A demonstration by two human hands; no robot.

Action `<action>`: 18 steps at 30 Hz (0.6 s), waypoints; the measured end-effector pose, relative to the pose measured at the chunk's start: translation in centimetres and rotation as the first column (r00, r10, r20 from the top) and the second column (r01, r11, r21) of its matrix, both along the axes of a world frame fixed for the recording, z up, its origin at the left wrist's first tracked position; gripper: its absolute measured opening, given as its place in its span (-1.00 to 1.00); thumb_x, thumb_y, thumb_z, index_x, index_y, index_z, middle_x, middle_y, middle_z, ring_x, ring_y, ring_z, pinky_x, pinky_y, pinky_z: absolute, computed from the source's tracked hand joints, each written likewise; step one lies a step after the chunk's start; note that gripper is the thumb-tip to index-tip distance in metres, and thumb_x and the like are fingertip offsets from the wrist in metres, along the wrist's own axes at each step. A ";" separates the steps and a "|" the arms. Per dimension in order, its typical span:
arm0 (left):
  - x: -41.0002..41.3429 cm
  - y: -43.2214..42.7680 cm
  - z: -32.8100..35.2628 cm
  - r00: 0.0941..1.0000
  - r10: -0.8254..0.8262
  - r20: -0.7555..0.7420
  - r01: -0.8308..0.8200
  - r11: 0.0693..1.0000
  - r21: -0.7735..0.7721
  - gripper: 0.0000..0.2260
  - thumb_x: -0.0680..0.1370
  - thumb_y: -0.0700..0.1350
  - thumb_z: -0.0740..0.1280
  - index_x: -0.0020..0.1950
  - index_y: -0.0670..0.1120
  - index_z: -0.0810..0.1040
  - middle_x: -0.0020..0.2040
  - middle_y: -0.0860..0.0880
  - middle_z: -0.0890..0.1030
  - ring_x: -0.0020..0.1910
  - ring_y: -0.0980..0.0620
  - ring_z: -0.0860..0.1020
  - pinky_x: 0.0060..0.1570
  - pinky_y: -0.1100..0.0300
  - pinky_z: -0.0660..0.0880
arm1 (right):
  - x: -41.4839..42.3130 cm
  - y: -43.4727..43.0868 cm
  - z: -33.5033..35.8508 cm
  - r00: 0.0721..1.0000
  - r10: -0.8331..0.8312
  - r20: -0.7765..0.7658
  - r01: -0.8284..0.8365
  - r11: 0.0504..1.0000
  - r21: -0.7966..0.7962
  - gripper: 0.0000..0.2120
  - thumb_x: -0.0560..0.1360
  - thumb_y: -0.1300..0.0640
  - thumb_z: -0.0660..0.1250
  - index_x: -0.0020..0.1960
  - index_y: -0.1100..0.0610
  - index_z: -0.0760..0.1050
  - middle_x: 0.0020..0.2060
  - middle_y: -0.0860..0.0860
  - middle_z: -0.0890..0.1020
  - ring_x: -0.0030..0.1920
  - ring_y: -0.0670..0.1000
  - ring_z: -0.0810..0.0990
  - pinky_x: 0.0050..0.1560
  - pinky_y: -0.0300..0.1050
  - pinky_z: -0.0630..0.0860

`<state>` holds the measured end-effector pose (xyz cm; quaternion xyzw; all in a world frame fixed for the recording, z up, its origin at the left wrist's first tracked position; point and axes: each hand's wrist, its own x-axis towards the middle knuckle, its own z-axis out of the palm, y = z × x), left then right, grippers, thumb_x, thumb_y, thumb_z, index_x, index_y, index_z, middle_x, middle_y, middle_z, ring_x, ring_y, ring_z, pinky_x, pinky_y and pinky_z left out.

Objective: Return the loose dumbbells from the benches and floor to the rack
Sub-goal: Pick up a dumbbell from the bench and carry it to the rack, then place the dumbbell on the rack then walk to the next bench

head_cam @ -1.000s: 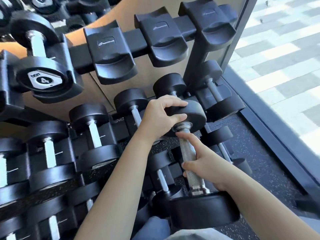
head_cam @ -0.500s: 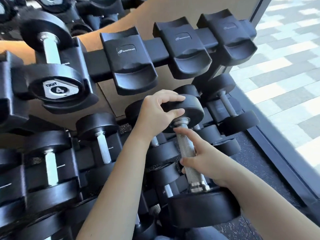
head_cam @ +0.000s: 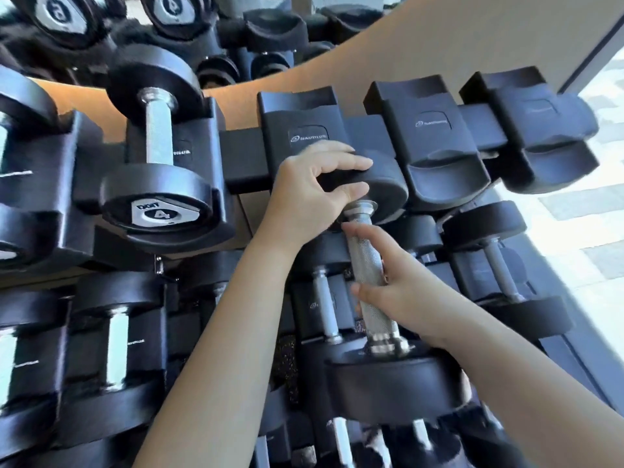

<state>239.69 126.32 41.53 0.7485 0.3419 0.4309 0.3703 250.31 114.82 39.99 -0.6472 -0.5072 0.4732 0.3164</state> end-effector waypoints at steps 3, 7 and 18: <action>0.3 3.1 1.4 0.999 0.039 0.007 -0.039 0.999 0.037 -0.76 0.35 -0.27 0.45 0.00 -0.11 0.62 -0.01 0.03 0.56 0.00 0.26 0.50 0.09 0.46 0.34 | 0.8 3.5 1.2 0.999 0.008 -0.052 -0.006 0.999 0.037 -0.37 0.45 0.36 0.28 0.27 -0.28 0.28 0.21 -0.14 0.44 -0.05 0.11 0.59 0.01 0.15 0.58; 0.7 7.3 2.7 0.997 0.073 0.010 -0.073 0.994 0.085 -0.71 0.35 -0.28 0.45 0.05 -0.11 0.59 0.00 -0.01 0.58 0.04 0.16 0.52 0.14 0.36 0.38 | 1.8 8.2 2.3 0.995 0.038 -0.095 -0.030 0.996 0.089 -0.38 0.43 0.39 0.29 0.27 -0.22 0.32 0.24 -0.16 0.38 -0.12 -0.07 0.52 0.10 0.12 0.55; 1.8 16.3 2.2 0.989 0.145 -0.025 -0.142 0.986 0.091 -0.71 0.37 -0.28 0.43 0.08 -0.13 0.59 0.03 0.00 0.55 0.09 0.12 0.50 0.23 0.24 0.37 | 2.7 18.4 1.4 0.995 0.034 -0.090 -0.030 0.998 0.047 -0.37 0.44 0.41 0.26 0.23 -0.26 0.30 0.01 0.07 0.46 -0.07 0.25 0.60 0.03 0.22 0.56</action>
